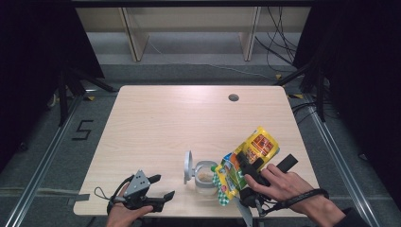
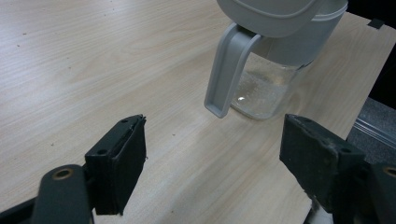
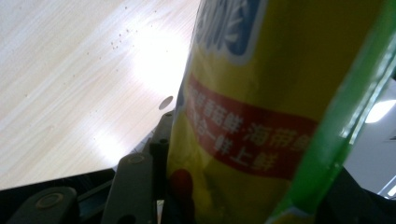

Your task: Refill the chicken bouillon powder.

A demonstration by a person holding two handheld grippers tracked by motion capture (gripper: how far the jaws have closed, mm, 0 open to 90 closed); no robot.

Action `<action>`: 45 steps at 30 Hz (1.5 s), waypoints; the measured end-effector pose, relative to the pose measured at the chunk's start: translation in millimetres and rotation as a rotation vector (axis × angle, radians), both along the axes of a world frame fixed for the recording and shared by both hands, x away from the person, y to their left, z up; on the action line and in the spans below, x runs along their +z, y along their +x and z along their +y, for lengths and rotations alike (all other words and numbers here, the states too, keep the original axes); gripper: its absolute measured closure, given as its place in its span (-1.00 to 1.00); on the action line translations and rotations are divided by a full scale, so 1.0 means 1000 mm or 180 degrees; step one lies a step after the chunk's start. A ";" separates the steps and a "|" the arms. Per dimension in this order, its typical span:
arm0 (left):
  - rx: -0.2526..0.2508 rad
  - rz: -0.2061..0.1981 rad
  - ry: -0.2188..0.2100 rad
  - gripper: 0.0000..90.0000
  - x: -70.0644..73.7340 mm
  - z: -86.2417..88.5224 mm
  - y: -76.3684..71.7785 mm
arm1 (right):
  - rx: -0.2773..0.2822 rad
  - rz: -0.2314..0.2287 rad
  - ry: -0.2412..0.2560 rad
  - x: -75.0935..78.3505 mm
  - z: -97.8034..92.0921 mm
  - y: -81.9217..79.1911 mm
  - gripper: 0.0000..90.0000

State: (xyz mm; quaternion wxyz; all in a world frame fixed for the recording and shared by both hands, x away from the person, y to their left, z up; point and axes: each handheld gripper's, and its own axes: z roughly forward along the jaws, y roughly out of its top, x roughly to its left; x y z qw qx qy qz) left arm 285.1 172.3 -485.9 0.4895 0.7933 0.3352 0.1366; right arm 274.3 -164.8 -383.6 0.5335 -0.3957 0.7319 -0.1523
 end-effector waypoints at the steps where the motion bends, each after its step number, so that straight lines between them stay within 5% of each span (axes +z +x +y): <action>1: -0.0001 -0.0002 0.0003 -0.51 0.000 0.000 0.000 | -0.0001 -0.0007 0.0010 0.000 0.000 0.000 0.24; 24: 0.0015 0.0000 -0.0017 -0.51 0.000 -0.001 0.000 | 0.0026 -0.0068 0.0006 0.002 -0.001 -0.001 0.24; 45: 0.0064 0.0051 -0.0047 -0.51 -0.001 -0.002 -0.001 | 0.0201 -0.0166 -0.0156 0.004 0.003 -0.003 0.26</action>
